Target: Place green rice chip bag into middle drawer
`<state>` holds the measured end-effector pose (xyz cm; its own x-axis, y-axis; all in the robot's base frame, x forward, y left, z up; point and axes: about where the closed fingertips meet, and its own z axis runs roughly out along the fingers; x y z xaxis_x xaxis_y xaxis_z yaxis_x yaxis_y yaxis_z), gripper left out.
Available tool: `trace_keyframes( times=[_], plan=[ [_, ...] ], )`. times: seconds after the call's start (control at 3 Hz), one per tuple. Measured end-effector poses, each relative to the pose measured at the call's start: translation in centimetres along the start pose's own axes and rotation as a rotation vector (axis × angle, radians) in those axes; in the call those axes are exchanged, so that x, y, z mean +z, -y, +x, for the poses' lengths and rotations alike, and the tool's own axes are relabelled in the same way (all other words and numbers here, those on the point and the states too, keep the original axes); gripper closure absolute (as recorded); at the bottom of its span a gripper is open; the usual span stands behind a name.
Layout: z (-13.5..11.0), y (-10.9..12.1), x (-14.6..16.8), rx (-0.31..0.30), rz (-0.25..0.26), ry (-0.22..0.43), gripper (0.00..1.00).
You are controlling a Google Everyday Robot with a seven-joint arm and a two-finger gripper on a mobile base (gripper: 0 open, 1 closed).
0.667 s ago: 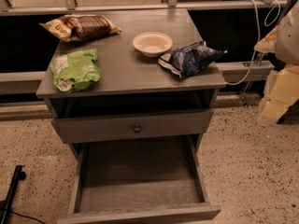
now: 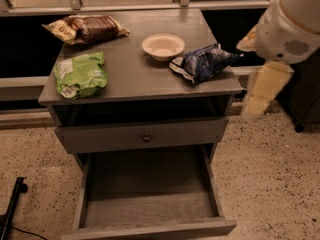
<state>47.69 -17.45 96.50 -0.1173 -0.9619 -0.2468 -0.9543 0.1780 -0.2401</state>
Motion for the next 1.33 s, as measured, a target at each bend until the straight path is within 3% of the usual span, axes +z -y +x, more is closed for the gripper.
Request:
trace_keyframes(
  times=[0.33,0.67,1.33],
  plan=[
    [-9.2,3.0,4.2,-0.190,-0.022,0.139,0.00],
    [-19.2,3.0,8.2,-0.443,-0.035,0.276,0.00],
    [-20.1,3.0,8.9,-0.460,-0.030,0.300,0.00]
  ],
)
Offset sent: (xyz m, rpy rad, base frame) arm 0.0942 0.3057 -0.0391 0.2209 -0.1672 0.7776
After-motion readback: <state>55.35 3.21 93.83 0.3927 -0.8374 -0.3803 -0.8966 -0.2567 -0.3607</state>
